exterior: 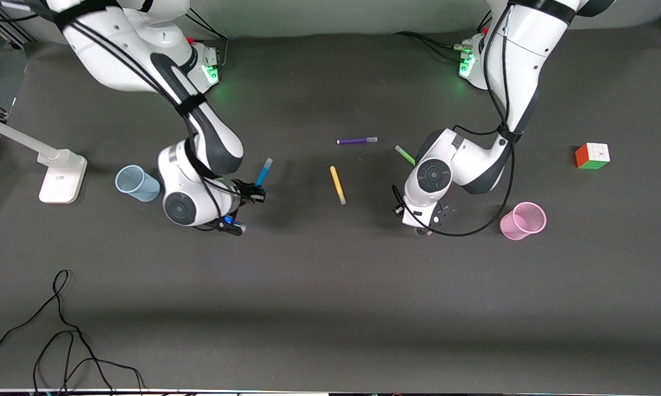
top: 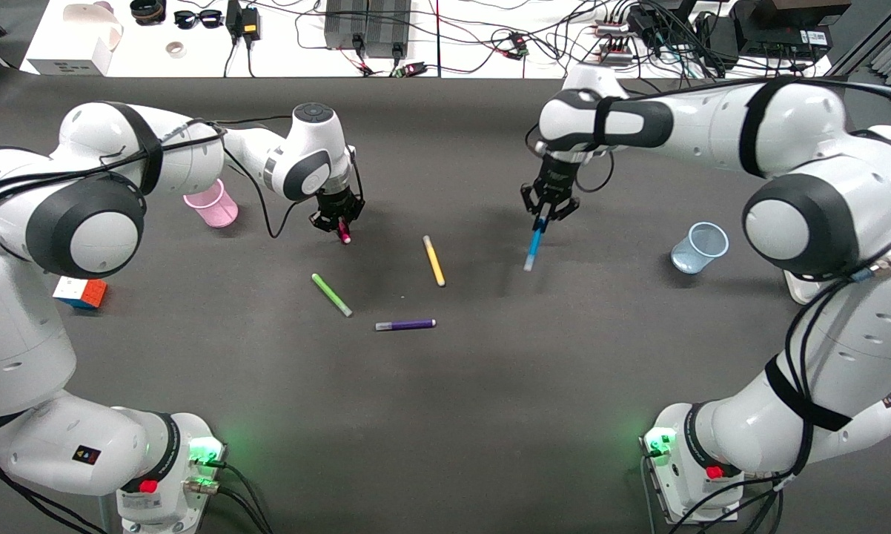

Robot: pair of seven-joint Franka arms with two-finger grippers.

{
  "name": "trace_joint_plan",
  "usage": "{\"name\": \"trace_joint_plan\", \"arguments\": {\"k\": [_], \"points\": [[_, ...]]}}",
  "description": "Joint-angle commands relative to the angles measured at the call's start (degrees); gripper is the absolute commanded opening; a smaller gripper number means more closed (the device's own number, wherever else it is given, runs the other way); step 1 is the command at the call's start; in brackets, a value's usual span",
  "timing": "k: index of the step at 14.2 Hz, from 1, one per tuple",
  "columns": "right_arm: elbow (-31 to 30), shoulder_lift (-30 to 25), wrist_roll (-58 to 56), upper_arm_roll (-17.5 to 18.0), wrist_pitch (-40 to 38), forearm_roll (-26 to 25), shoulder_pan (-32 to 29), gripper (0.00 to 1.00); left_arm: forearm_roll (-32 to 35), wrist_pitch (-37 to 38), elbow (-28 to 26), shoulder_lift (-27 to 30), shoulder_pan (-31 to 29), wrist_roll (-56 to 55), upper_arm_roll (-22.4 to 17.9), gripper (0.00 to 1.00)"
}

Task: Place pink and blue markers in matching cups
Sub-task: 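Carry the blue marker to the blue cup while the left gripper carries pink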

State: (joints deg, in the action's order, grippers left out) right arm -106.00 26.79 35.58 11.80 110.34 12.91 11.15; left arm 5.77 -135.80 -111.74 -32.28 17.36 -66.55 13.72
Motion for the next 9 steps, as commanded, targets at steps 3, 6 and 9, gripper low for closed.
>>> {"name": "trace_joint_plan", "arguments": {"k": [3,6,9], "points": [[-1.2,-11.9,-0.9,-3.5,-3.3,-4.6,0.3,0.00,0.8,3.7,2.1,3.5,-1.8,-0.9,-0.2,0.00],[-2.3,-17.0,-5.9,-7.2,-3.4,-5.4,0.4,0.00,-2.1,16.3,6.6,8.0,-4.9,4.8,0.3,0.00],[-6.9,-23.3,-7.0,-7.6,-1.4,-16.3,0.4,0.00,-7.2,28.0,9.8,13.9,-9.3,17.9,0.0,0.00]]}}
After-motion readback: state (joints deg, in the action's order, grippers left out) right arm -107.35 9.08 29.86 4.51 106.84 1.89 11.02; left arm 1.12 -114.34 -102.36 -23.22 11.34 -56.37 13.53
